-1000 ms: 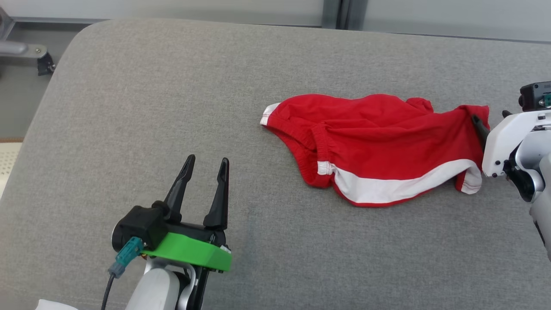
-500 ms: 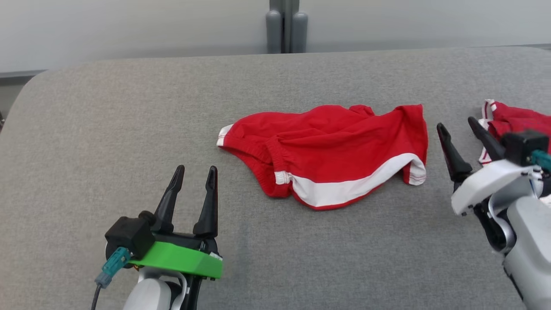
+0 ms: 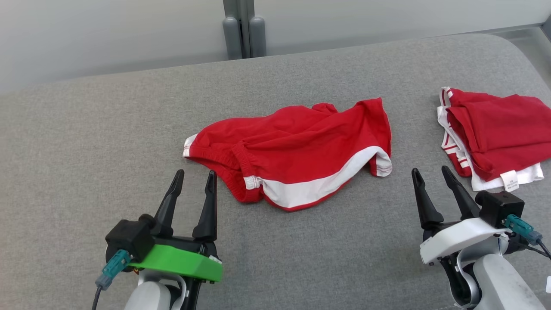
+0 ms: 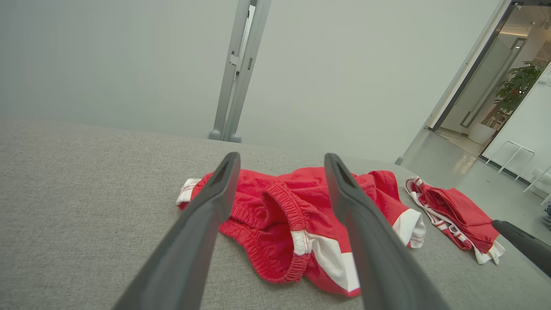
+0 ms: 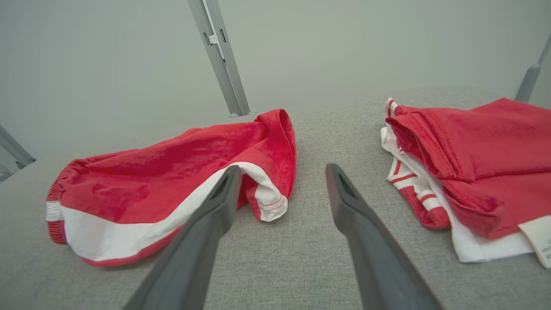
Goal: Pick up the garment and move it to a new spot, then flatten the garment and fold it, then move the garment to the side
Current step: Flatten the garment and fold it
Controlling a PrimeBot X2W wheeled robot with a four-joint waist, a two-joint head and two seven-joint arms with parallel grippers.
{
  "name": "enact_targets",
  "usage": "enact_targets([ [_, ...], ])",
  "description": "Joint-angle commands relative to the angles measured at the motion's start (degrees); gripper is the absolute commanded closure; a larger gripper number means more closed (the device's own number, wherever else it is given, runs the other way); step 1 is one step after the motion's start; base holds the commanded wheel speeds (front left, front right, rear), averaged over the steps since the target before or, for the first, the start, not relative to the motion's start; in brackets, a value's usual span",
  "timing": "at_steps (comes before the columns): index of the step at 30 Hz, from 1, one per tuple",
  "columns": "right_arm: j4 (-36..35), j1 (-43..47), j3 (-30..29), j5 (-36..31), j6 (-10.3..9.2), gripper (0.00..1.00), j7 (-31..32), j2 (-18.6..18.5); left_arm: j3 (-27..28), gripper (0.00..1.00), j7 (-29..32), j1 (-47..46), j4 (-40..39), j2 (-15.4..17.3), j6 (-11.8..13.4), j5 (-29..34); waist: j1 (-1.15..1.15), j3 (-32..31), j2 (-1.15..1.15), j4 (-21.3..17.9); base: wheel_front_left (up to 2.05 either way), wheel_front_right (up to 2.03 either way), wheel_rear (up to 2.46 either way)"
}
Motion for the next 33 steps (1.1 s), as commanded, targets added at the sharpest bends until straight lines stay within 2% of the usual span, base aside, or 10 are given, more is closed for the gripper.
enact_targets([
  [1,-0.44,0.38,-0.55,-0.69,-0.10,0.00,-0.37,0.37,0.07,0.00,-0.16,-0.33,0.16,0.17,-0.23,0.28,0.00,0.65,0.00,-0.68,0.00,0.00,0.00],
  [8,-1.48,-0.43,-1.56,-1.91,-0.10,0.00,-0.38,1.43,-2.94,0.00,-0.16,-2.36,2.81,0.17,-0.51,1.12,0.00,1.83,0.00,-1.51,0.00,0.00,0.00],
  [13,-2.94,-0.28,-1.04,-1.40,-0.10,0.00,-0.38,2.10,-8.21,0.00,-0.06,-5.47,12.09,0.32,-0.65,1.98,0.00,2.33,0.00,-2.26,0.00,0.00,0.00],
  [21,-3.52,-0.81,-0.60,-1.51,-0.10,0.00,-0.41,2.48,-10.86,0.00,1.64,-11.49,21.48,0.40,-0.70,-1.92,0.00,4.02,0.00,-3.85,0.00,0.00,0.00],
  [33,-3.79,-0.43,-1.38,-1.60,-0.10,0.00,-0.42,2.67,-13.38,0.00,0.63,-15.81,25.44,0.68,-0.71,-4.93,0.00,5.70,0.00,-5.35,0.00,0.00,0.00],
])
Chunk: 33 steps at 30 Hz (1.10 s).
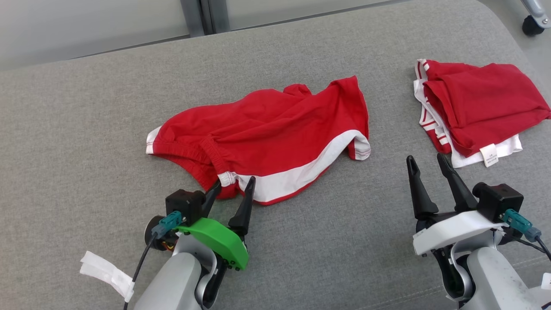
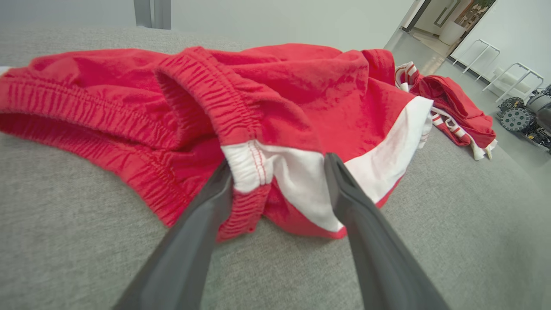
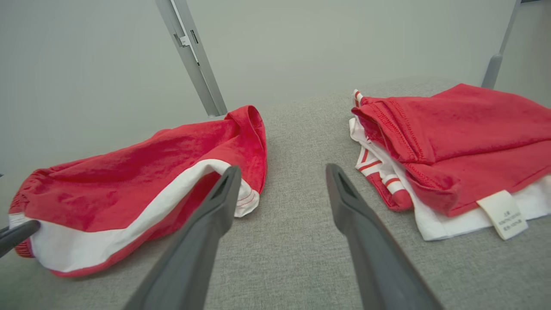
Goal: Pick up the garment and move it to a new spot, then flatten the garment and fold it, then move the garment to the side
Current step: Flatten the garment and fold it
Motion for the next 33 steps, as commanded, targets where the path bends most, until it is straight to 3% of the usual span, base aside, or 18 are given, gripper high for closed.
enact_targets([
  [1,-0.04,0.14,-0.25,-0.10,-0.10,0.00,-0.25,-0.02,-0.28,0.24,-0.36,-0.78,-0.04,0.60,-0.14,-0.78,0.00,-0.01,0.00,0.09,0.00,0.00,0.00],
  [2,0.10,0.15,-0.37,-0.10,-0.10,0.00,-0.25,-0.09,-0.51,0.51,-0.51,-0.82,-0.24,0.73,-0.14,-1.00,0.00,-0.03,0.00,0.18,0.00,0.00,0.00],
  [3,0.21,0.14,-0.44,-0.12,-0.10,0.00,-0.25,-0.15,-0.58,0.57,-0.60,-0.82,-0.42,0.81,-0.14,-1.27,0.00,-0.05,0.00,0.26,0.00,0.00,0.00],
  [4,0.38,0.09,-0.47,-0.19,-0.10,0.00,-0.25,-0.17,-0.74,0.75,-0.60,-0.80,-0.62,0.93,-0.14,-1.54,0.00,-0.09,0.00,0.38,0.00,0.00,0.00],
  [5,0.55,0.03,-0.41,-0.28,-0.10,0.00,-0.25,-0.15,-0.78,1.00,-0.70,-0.77,-0.86,1.01,-0.14,-1.72,0.00,-0.13,0.00,0.47,0.00,0.00,0.00],
  [20,7.18,-2.70,0.63,-1.66,-0.10,0.00,0.89,-0.19,-1.13,1.00,-1.02,2.17,-5.40,2.40,-0.15,-2.45,0.00,-0.98,0.00,3.89,0.00,0.00,0.00],
  [33,18.94,-10.38,7.25,-15.50,-0.10,0.00,1.54,-2.95,-1.11,1.00,-1.00,2.24,-6.45,1.42,-0.15,-1.74,0.00,-1.03,0.00,7.16,0.00,0.00,0.00],
])
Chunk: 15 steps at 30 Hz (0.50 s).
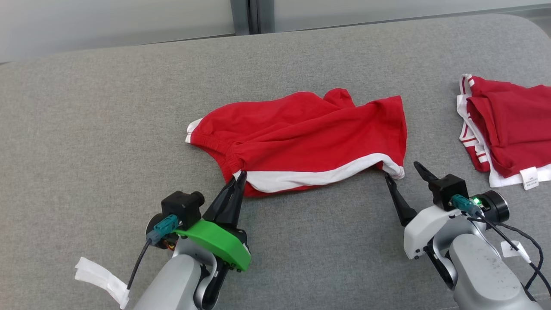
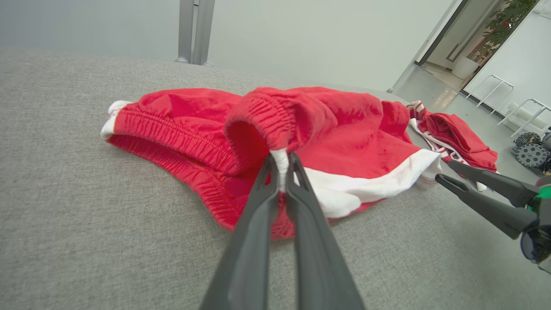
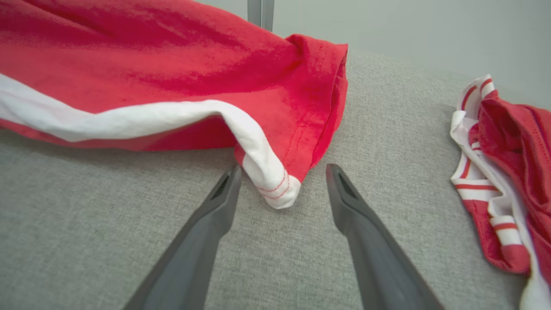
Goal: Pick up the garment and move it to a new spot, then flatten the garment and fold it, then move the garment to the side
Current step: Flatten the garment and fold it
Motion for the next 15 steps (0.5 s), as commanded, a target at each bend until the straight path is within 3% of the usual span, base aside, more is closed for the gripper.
enact_targets([
  [1,0.82,-1.03,0.51,-1.10,-0.10,0.00,-0.32,-0.21,0.14,1.00,-0.17,0.24,-0.11,0.01,-0.15,0.43,0.00,0.12,0.00,0.26,0.00,0.00,0.00],
  [8,5.23,-3.69,2.07,-4.08,-0.10,0.00,-0.80,0.09,0.08,1.00,-0.17,0.16,-0.28,-0.21,-0.15,0.58,0.00,0.63,0.00,0.84,0.00,0.00,0.00],
  [9,5.76,-4.01,2.11,-4.10,-0.10,0.07,-0.88,0.23,0.14,1.00,-0.17,0.14,-0.30,-0.19,-0.15,0.59,0.00,0.68,0.00,0.88,0.00,0.00,0.00],
  [11,6.98,-4.66,2.23,-3.97,-0.10,0.55,-1.05,0.54,0.13,1.00,-0.17,0.16,-0.32,-0.15,-0.15,0.59,0.00,0.71,0.00,0.98,0.00,0.00,0.00],
  [12,7.91,-5.12,2.57,-4.00,-0.10,1.00,-1.08,0.69,0.15,1.00,-0.17,0.22,-0.31,-0.09,-0.15,0.55,0.00,0.72,0.00,1.04,0.00,0.00,0.00],
  [15,9.37,-6.25,2.67,-4.51,-0.10,1.00,-1.50,0.70,0.19,1.00,-0.17,0.27,-0.25,0.03,-0.15,0.60,0.00,0.71,0.00,1.17,0.00,0.00,0.00],
])
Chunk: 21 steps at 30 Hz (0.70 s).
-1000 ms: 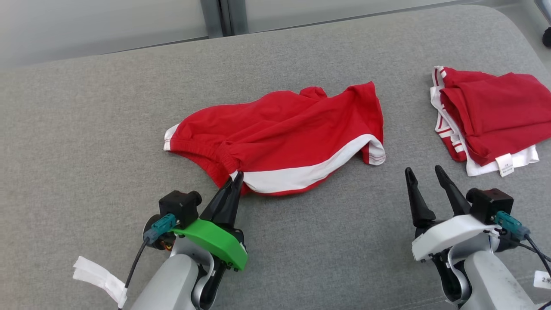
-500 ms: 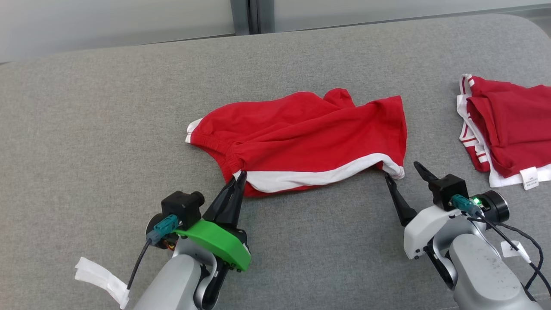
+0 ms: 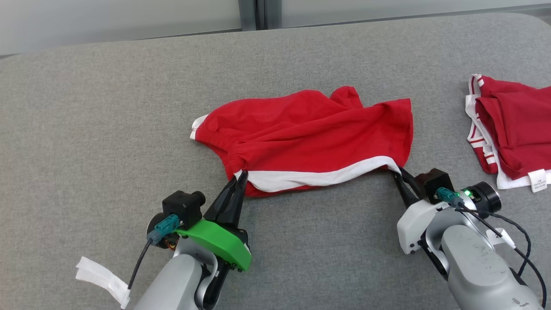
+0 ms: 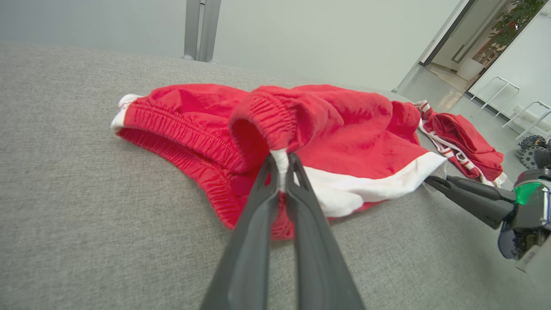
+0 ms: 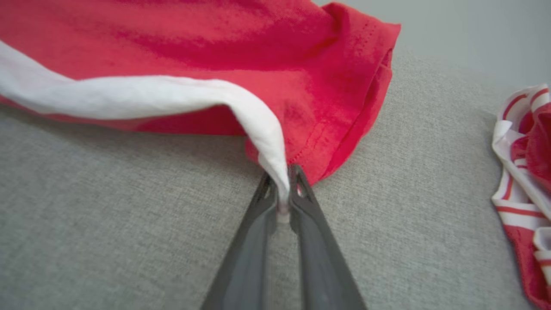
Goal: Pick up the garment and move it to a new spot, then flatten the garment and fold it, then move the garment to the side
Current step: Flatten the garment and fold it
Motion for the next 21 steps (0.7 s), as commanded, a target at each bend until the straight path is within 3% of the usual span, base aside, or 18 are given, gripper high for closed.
enact_targets([
  [1,0.51,-1.05,-0.16,-0.67,-0.10,1.00,-0.53,0.07,0.25,1.00,-0.17,0.31,-0.05,0.34,-0.15,0.53,0.00,-0.09,0.00,0.07,0.00,0.00,0.00],
  [8,-0.92,-2.64,-0.84,-0.50,-0.10,1.00,-0.97,-0.56,-2.22,1.00,-0.16,-1.39,-0.81,4.26,-0.14,-1.14,0.00,-1.95,0.00,-0.06,0.00,0.00,0.00],
  [17,-13.68,-3.94,-2.77,-1.58,-0.11,1.00,-0.94,-4.07,-2.26,1.00,2.58,-7.63,-8.19,11.24,-0.14,0.53,0.00,-6.26,0.00,-0.29,0.00,0.00,0.00],
  [21,-19.20,-5.83,-2.62,0.10,-0.10,1.00,0.06,-5.26,-6.00,1.00,5.74,-12.92,-14.34,14.94,-0.14,1.18,0.00,-8.28,0.00,0.07,0.00,0.00,0.00],
])
